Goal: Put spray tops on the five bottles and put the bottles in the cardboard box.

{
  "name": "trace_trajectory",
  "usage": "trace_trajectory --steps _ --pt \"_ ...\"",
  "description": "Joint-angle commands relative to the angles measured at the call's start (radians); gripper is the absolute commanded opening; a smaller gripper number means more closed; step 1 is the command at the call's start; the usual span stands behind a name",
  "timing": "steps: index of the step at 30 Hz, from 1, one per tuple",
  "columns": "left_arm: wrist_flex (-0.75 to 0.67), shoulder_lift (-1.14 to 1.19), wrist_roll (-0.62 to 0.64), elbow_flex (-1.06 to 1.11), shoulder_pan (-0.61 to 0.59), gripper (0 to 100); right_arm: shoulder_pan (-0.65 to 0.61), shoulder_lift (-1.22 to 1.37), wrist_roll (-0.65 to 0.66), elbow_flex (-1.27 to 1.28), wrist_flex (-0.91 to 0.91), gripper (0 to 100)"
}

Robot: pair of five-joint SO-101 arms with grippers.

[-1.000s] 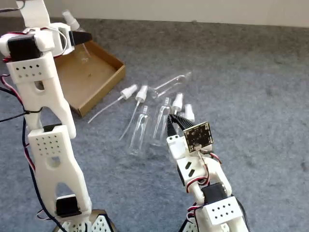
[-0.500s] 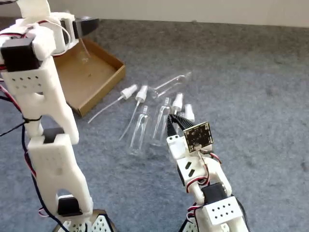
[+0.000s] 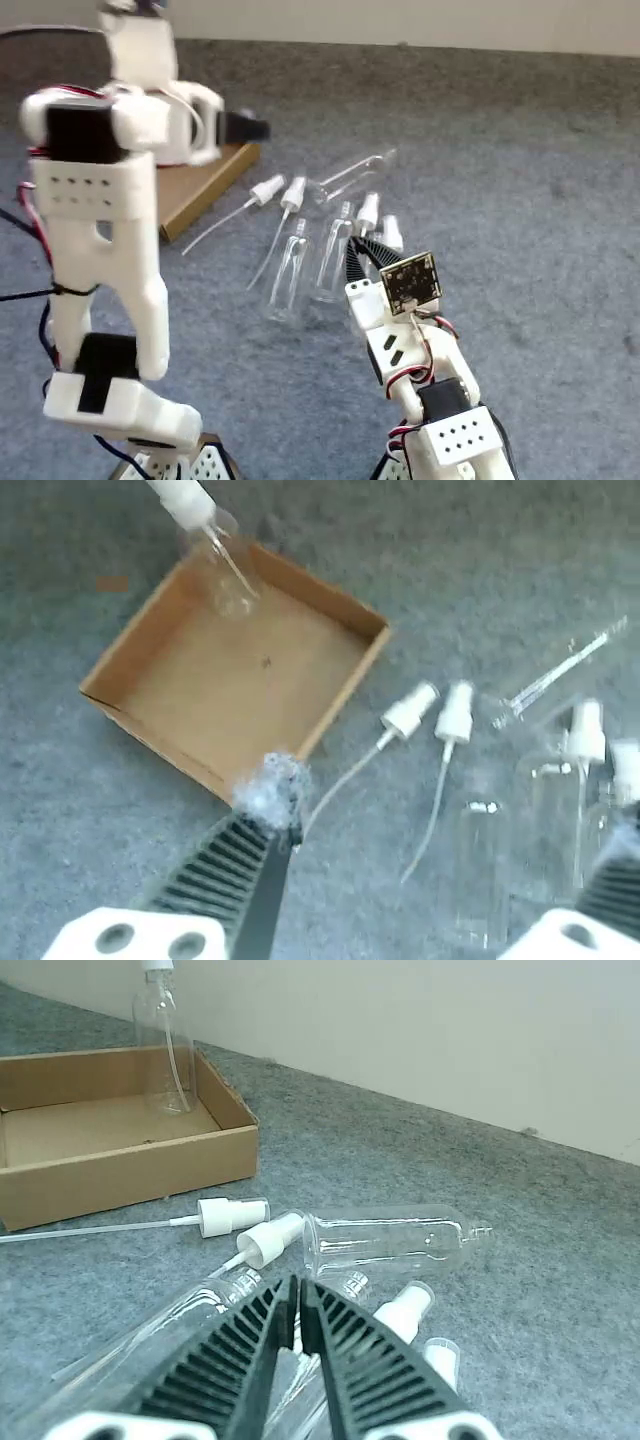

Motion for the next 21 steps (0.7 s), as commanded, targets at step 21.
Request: trace_trajectory --steps 21 --pt "-0.566 -0.074 -0.012 0.96 0.197 41 0.01 -0.012 0.008 0.124 -0.027 0.5"
